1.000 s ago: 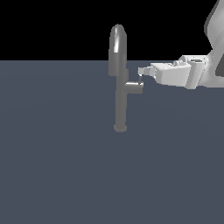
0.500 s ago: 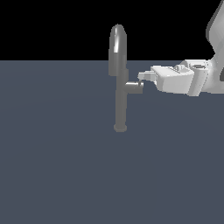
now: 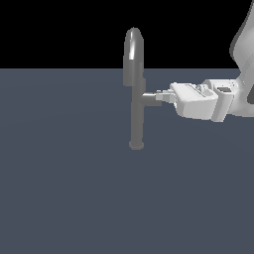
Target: Turn on the faucet by rotating a designated handle.
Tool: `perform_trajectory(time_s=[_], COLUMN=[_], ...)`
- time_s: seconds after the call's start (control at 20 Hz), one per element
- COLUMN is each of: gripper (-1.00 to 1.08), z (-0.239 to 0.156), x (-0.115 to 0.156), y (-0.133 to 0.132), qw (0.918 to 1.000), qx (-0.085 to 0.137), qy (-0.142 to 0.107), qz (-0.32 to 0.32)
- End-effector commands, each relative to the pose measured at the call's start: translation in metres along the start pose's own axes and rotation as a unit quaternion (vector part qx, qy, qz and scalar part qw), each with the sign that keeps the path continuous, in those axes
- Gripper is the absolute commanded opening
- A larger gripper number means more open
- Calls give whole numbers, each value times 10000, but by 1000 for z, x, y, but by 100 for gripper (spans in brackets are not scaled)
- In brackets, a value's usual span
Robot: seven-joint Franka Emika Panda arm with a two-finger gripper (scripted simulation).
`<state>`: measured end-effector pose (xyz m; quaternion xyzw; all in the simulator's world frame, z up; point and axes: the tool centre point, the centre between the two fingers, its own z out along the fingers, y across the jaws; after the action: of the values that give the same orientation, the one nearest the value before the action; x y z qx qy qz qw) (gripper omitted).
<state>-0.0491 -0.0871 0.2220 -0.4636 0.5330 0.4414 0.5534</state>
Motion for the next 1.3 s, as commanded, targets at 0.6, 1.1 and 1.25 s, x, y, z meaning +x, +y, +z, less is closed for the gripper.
perform_trajectory(time_s=[0.6,1.1,1.25], gripper=[-100,-100,-100], z=[0,0,0], x=[58,59,71], y=[-2,-20,-24], qw=[9998,10000,9999], qx=[7,-19,-6], qy=[5,-23,-9], qz=[174,64,132])
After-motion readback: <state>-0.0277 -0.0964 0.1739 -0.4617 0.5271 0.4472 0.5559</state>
